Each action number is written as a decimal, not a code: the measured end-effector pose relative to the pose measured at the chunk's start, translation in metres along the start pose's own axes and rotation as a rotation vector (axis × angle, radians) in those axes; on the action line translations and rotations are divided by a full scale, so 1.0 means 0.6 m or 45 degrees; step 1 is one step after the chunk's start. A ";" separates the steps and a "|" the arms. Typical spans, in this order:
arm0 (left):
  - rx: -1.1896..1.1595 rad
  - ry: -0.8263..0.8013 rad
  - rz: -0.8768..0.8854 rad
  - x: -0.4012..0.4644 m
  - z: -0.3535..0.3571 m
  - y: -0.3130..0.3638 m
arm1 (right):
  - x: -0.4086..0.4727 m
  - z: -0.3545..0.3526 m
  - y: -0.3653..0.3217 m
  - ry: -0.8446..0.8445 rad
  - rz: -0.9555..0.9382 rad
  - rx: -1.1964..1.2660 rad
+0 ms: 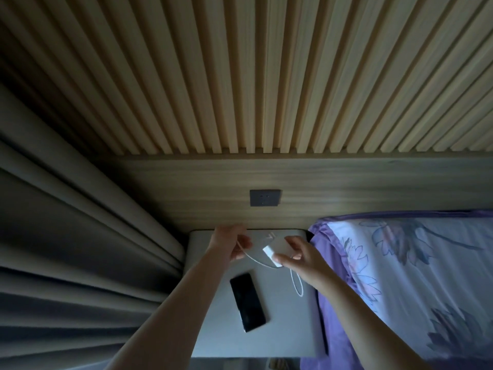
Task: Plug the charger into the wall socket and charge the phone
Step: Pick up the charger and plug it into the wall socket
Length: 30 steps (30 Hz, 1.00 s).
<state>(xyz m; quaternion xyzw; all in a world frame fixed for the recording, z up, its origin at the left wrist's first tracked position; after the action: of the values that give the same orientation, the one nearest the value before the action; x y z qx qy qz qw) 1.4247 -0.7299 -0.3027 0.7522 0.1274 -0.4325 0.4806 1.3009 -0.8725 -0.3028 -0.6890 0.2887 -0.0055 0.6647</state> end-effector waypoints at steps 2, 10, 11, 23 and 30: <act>0.279 0.093 -0.015 0.005 -0.014 -0.011 | 0.005 -0.006 -0.008 0.073 -0.023 0.191; 0.580 -0.169 0.475 -0.023 0.038 0.039 | 0.022 0.008 -0.054 0.124 -0.322 0.044; 0.556 -0.191 0.468 -0.029 0.044 0.039 | 0.022 0.013 -0.056 0.111 -0.350 0.001; -0.745 -0.092 0.260 -0.002 -0.036 -0.008 | 0.009 0.012 0.005 -0.063 -0.247 -0.572; -0.288 -0.174 0.350 -0.013 -0.009 0.009 | 0.014 0.030 -0.045 0.071 -0.323 -0.323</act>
<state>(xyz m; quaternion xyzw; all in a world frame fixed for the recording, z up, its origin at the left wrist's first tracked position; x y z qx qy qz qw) 1.4260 -0.7266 -0.2923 0.6726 0.0385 -0.3957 0.6241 1.3256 -0.8610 -0.2831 -0.7978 0.2161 -0.0718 0.5583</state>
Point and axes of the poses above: each hand's wrist, its own x-axis towards the middle knuckle, its own z-axis out of the palm, y = z × x, the point moved 5 cm from there along x, towards the middle knuckle, and after that the axes turned 15 degrees about x, right-handed, at the moved point
